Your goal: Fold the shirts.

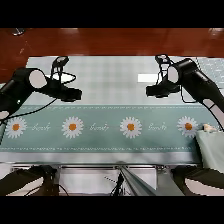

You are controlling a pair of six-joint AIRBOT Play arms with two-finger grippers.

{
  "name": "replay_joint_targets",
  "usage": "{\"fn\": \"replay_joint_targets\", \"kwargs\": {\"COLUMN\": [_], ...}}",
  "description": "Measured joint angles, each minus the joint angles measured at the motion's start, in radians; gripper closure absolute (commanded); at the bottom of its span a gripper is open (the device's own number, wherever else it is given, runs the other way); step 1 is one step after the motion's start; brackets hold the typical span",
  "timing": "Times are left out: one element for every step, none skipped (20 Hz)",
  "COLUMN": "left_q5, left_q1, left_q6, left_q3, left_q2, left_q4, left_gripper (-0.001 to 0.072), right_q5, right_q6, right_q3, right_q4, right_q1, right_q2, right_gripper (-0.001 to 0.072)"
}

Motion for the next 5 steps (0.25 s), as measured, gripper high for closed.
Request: {"fn": "replay_joint_targets", "kwargs": {"left_q5": [0.0, 0.002, 0.002, 0.003, 0.003], "left_q1": [0.0, 0.0, 0.0, 0.0, 0.0], "left_q6": [0.0, 0.0, 0.0, -0.001, -0.002], "left_q3": [0.0, 0.0, 0.0, 0.0, 0.0], "left_q2": [0.0, -0.001, -0.002, -0.001, -0.002], "left_q4": [0.002, 0.002, 0.002, 0.003, 0.004], "left_gripper": [0.0688, 0.0688, 0.0688, 0.0688, 0.0688], "right_q5": [0.0, 0.001, 0.002, 0.002, 0.002], "right_q6": [0.0, 0.001, 0.002, 0.003, 0.004], "right_q3": [0.0, 0.0, 0.0, 0.0, 0.0], "right_q4": [0.0, -0.003, -0.005, -0.004, -0.005], "right_q1": [0.001, 0.001, 0.002, 0.002, 0.002], "right_q2": [-0.001, -0.001, -0.002, -0.002, -0.002], "right_gripper": [0.069, 0.069, 0.069, 0.069, 0.069]}}
